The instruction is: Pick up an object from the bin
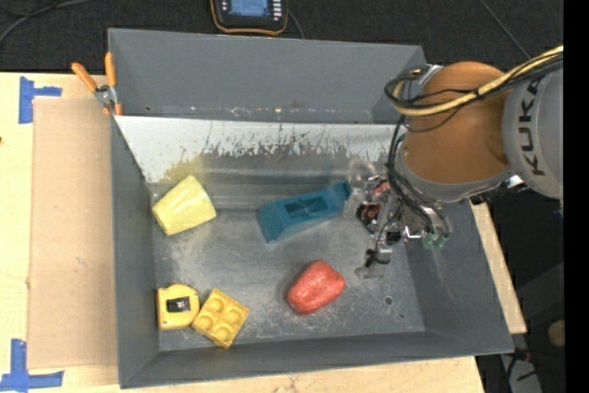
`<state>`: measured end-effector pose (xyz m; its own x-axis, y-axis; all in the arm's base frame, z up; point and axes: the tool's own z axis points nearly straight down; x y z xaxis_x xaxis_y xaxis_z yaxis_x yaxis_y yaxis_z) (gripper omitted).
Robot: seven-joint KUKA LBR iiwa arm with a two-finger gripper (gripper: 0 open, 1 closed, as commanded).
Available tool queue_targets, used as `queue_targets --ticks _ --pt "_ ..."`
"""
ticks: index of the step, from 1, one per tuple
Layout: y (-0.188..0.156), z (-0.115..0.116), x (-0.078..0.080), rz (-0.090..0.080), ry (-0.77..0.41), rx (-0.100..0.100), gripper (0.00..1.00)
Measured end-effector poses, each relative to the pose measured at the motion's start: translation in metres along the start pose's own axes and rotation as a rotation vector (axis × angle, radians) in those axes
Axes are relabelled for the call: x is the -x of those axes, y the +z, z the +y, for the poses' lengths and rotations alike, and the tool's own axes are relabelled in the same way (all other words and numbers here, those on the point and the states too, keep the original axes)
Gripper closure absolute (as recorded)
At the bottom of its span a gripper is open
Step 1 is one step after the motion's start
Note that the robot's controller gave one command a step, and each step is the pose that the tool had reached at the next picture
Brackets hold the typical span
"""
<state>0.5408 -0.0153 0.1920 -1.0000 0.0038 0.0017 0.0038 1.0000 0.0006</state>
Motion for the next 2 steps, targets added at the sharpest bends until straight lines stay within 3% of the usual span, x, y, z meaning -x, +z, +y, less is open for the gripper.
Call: queue_targets --ticks 1,2 --pt "0.108 0.035 -0.017 0.003 -0.465 0.002 0.0" --pt "0.067 0.04 -0.04 -0.004 -0.421 0.0 0.0"
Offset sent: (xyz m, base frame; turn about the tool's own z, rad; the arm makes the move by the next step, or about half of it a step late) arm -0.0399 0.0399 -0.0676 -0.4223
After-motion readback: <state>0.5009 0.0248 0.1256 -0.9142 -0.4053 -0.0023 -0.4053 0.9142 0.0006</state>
